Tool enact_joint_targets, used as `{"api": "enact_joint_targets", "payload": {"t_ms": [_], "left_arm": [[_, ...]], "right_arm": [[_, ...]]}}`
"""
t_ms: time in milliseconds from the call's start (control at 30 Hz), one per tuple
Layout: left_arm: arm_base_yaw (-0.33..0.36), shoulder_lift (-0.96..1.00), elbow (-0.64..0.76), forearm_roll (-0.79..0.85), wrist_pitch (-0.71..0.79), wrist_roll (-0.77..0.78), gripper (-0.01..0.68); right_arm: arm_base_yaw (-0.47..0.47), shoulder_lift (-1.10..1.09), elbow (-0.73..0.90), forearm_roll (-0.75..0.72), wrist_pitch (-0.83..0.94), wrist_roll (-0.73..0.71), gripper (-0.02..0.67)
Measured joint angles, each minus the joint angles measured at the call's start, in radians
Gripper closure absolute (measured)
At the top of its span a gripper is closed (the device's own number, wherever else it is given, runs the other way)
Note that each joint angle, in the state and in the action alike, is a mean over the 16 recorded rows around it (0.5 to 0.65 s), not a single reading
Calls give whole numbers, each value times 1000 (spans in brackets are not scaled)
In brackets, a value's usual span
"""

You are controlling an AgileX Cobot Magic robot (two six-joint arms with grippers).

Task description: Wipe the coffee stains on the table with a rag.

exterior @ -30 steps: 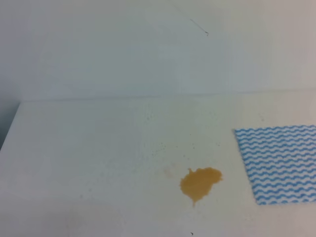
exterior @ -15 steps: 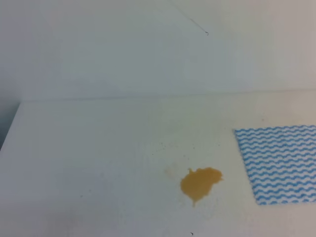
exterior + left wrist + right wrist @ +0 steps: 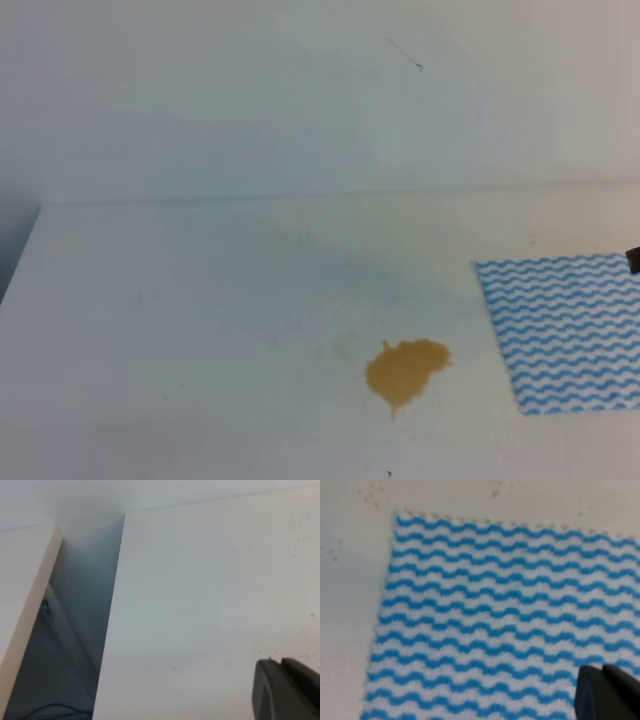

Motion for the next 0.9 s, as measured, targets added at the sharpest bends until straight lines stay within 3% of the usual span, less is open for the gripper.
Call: {"api": "enact_joint_targets", "payload": {"t_ms": [233,700,900], "left_arm": [[0,7,-8,0,4,0,676],[0,13,-17,0,8,1,677],[0,8,-10,0,5,1,676]], "right_arm": [[45,203,-92,-10,0,-21,625],[109,427,-219,-9,-8,-29,382],[109,472,-240,-5,0,-13,359]]}}
